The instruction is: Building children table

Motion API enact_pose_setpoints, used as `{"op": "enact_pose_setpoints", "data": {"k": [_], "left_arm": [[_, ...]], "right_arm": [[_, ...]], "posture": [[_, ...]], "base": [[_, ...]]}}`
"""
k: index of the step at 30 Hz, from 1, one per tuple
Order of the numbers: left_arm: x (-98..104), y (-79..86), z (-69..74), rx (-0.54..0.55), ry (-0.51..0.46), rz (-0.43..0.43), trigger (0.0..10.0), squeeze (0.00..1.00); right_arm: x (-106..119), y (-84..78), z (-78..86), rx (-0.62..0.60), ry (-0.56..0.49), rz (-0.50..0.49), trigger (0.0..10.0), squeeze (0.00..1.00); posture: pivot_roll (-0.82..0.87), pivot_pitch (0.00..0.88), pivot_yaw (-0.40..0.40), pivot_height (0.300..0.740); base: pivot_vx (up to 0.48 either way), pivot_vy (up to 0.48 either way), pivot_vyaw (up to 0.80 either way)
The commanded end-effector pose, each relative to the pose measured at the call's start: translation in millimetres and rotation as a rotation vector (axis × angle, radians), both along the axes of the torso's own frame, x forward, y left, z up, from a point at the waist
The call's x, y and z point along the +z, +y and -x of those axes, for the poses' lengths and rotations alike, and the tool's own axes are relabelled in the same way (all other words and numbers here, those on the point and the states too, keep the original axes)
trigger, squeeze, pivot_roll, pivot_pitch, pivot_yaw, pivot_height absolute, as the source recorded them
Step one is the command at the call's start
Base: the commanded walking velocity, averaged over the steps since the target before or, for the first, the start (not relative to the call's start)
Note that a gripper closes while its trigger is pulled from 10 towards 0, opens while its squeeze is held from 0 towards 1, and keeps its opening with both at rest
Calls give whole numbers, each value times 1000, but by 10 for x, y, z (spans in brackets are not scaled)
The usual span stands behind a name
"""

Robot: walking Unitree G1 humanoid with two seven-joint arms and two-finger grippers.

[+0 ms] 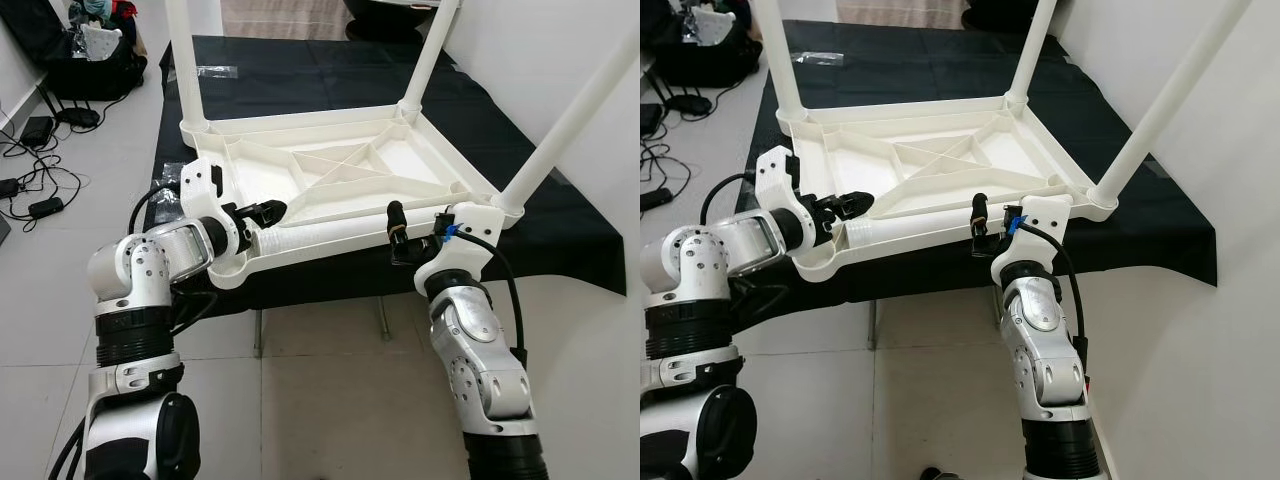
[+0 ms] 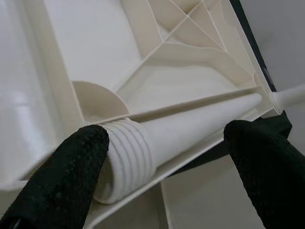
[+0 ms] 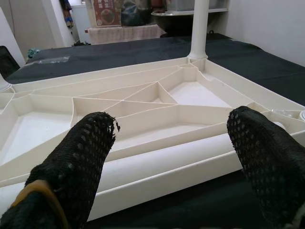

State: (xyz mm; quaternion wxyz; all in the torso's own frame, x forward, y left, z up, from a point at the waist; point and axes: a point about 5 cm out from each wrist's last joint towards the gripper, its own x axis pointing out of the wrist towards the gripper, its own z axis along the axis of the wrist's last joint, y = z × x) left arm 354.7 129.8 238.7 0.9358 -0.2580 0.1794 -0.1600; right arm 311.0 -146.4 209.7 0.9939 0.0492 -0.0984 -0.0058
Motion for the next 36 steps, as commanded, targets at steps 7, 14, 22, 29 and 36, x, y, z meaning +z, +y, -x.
{"op": "enact_pose_setpoints", "data": {"k": [7,14,22,29,36], "left_arm": [[-76,-115,41,-17,99,-8,10000,0],[-102,-36,39,24,134,-13,10000,0],[-133,14,11,32,142,33,10000,0],[-149,4,-2,29,145,45,10000,0],[-221,-2,-39,28,169,73,10000,0]], "right_arm": [[-40,-29,-17,-23,23,1,10000,0],[-45,-33,-18,-25,24,-1,10000,0],[-16,-34,-17,-27,14,-5,10000,0],[11,-45,-12,-31,7,-6,10000,0],[17,-52,-8,-34,4,-4,10000,0]], "posture": [[111,168,-112,740],[113,169,-112,740],[106,171,-110,740],[99,176,-108,740],[96,180,-106,740]], "base": [[0,0,0],[0,0,0],[0,0,0],[0,0,0],[0,0,0]]}}
